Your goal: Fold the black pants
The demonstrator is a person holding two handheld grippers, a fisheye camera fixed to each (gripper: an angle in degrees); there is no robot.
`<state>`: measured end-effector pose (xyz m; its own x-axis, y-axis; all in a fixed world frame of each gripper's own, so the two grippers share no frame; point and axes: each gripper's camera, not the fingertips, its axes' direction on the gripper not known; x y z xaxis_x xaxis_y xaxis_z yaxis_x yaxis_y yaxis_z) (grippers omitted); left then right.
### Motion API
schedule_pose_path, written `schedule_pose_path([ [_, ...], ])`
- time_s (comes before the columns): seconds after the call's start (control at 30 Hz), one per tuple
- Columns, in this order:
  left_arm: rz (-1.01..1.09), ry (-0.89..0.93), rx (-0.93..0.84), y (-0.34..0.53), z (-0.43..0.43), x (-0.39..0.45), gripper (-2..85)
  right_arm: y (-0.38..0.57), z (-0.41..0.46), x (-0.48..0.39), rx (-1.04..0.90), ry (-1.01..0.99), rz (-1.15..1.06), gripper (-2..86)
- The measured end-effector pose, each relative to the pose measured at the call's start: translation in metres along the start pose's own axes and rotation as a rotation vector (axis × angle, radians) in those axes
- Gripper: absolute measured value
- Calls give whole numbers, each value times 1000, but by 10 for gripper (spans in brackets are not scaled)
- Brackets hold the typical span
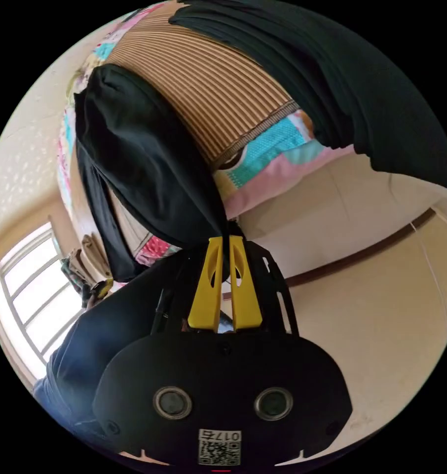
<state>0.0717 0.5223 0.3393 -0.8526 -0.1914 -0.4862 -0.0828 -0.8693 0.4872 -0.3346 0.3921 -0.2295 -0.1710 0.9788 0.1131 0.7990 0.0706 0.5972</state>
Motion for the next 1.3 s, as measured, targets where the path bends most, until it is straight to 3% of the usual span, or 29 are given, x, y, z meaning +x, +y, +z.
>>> schedule_pose_path([
  [0.07, -57, 93, 68, 11, -8, -21, 62, 7, -21, -5, -7, 123, -21, 31],
  [0.13, -57, 133, 161, 23, -19, -28, 77, 20, -35, -26, -15, 108, -136, 31],
  [0.3, 106, -58, 223, 31, -25, 17, 86, 71, -80, -100, 58, -67, -507, 30],
  [0.37, 247, -19, 183, 30, -14, 47, 89, 85, -99, -133, 60, -188, -662, 29],
  [0.43, 481, 108, 32, 30, 14, 94, 107, 89, -109, -157, 36, -275, -756, 29],
  [0.57, 749, 133, -217, 44, 62, 166, 145, 98, -100, -209, -130, -363, -969, 28],
  [0.77, 873, -290, -203, 90, 107, 224, 130, 132, -87, -248, -281, -338, -1128, 27],
  [0.83, 864, -480, -228, 100, 131, 219, 54, 140, -91, -246, -293, -378, -1138, 27],
  [0.9, 897, -542, -220, 112, 142, 209, 41, 141, -93, -236, -315, -406, -1115, 27],
  [1.13, 845, -346, -219, 136, 149, 153, 34, 84, -92, -159, -633, -514, -920, 37],
  [1.3, 777, -288, -211, 139, 156, 127, 36, -23, -127, -127, -508, -393, -703, 97],
])
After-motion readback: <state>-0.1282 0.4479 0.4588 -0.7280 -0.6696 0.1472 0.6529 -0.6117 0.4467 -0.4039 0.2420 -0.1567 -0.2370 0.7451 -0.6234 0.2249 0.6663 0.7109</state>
